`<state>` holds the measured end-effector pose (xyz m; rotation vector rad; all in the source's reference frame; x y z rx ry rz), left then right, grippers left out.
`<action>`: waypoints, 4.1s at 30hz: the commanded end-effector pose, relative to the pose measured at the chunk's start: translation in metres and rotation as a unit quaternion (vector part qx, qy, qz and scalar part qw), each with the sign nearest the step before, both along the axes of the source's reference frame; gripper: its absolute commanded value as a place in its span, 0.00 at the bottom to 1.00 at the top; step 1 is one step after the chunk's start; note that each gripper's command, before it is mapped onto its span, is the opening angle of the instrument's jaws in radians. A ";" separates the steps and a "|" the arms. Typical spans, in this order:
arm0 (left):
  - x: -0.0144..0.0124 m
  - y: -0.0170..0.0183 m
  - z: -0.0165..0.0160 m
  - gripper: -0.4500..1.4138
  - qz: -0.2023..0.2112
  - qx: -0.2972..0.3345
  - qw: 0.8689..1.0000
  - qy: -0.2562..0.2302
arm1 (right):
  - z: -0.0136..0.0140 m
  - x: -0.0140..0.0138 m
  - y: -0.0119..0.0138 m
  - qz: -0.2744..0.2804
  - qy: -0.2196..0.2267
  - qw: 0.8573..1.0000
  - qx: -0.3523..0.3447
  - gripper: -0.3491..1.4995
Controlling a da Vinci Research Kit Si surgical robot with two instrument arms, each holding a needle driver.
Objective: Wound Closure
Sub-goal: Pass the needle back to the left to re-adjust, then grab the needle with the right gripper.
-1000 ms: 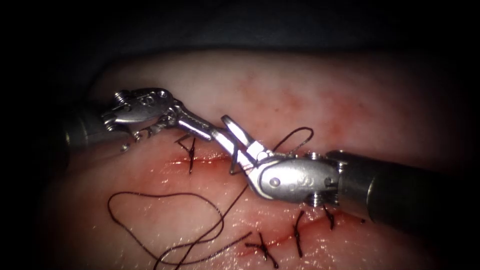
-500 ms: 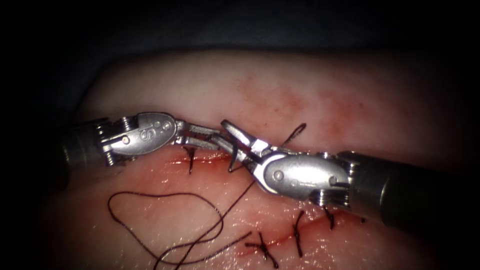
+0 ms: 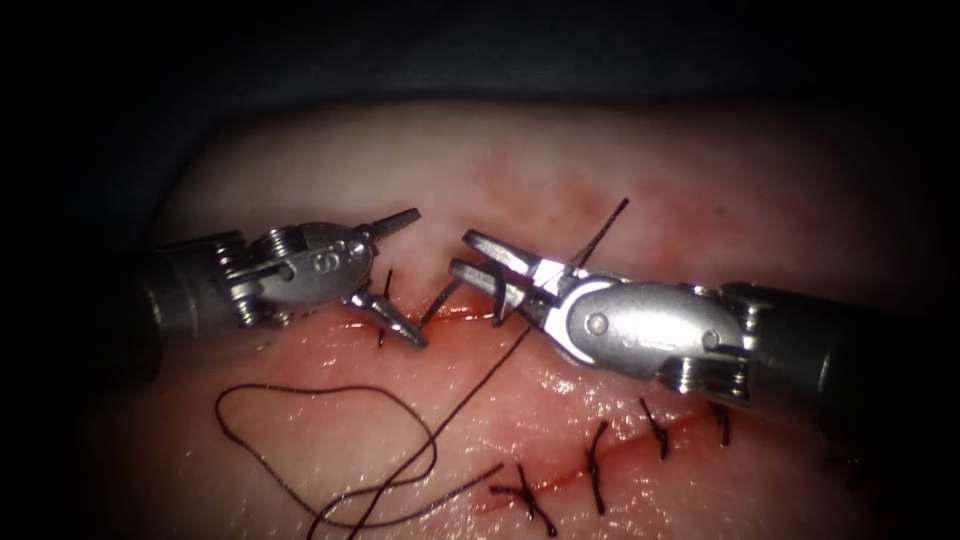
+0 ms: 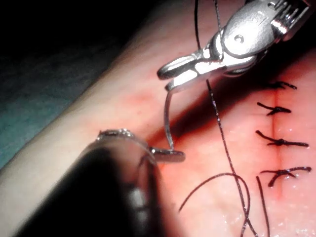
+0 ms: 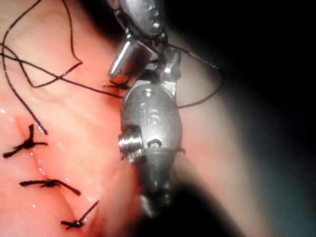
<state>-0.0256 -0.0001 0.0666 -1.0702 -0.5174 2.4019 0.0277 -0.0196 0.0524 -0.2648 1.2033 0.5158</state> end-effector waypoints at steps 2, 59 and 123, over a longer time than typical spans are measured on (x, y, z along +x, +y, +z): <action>-0.0013 0.0008 0.0001 0.76 0.001 0.010 1.000 -0.017 | 0.0007 0.0014 0.0009 -0.001 -0.007 1.000 -0.013 0.00; -0.0011 0.0041 -0.0004 0.00 -0.069 0.310 0.923 -0.218 | 0.0012 0.0019 0.0040 0.023 0.150 0.982 0.114 0.32; -0.0007 0.0035 -0.0013 0.00 0.053 0.143 0.972 -0.179 | 0.0001 0.0035 0.0042 -0.009 0.086 0.984 0.153 0.00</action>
